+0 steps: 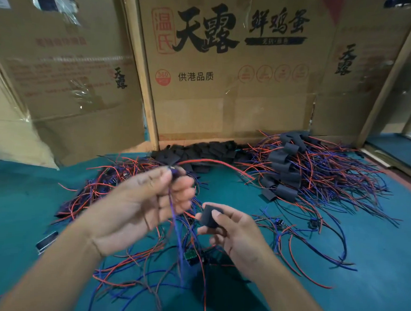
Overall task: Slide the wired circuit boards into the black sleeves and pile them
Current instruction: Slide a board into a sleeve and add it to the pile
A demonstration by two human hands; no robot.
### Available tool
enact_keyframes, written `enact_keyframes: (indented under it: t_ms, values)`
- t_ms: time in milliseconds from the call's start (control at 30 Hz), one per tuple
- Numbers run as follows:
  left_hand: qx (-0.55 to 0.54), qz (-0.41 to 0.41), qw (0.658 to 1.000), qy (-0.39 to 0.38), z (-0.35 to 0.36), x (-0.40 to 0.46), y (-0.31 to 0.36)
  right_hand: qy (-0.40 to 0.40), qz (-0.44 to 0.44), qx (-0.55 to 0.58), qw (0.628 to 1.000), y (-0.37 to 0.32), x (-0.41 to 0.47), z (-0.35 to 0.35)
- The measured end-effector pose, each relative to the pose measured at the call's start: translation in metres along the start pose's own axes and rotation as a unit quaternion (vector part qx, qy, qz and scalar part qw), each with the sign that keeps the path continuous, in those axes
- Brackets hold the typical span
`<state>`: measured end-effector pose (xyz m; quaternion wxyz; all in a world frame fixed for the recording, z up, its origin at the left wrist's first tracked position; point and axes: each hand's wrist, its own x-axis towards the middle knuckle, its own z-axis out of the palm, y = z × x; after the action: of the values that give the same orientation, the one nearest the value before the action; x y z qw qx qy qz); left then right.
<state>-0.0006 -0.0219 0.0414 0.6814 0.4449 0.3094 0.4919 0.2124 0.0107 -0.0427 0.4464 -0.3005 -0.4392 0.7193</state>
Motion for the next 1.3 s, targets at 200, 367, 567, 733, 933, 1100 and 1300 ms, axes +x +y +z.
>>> enact_keyframes:
  t_ms: [200, 367, 567, 733, 933, 1100, 1300]
  values:
    - [-0.151, 0.006, 0.984, 0.092, 0.044, 0.0, -0.059, -0.15, 0.01, 0.01, 0.989, 0.006, -0.012, 0.017]
    - [-0.201, 0.034, 0.968, 0.145, 0.038, 0.0, -0.061, -0.183, 0.036, 0.01, 0.982, 0.009, -0.011, 0.011]
    - [-0.133, 0.067, 0.978, 0.144, 0.031, 0.003, -0.064, -0.134, 0.048, 0.029, 0.989, 0.011, -0.006, 0.009]
    - [-0.077, 0.083, 0.98, 0.166, 0.018, 0.001, -0.059, -0.002, -0.02, -0.068, 0.998, 0.012, 0.001, 0.004]
    - [0.009, 0.076, 0.981, 0.18, 0.021, -0.007, -0.052, -0.031, -0.037, -0.078, 0.996, 0.009, -0.001, 0.003]
    - [0.087, 0.084, 0.98, 0.16, 0.027, -0.013, -0.05, -0.068, -0.072, -0.024, 0.995, 0.003, -0.003, 0.005]
    - [-0.079, 0.112, 0.972, 0.189, 0.028, -0.007, -0.049, -0.015, -0.112, -0.152, 0.982, 0.003, 0.0, -0.001]
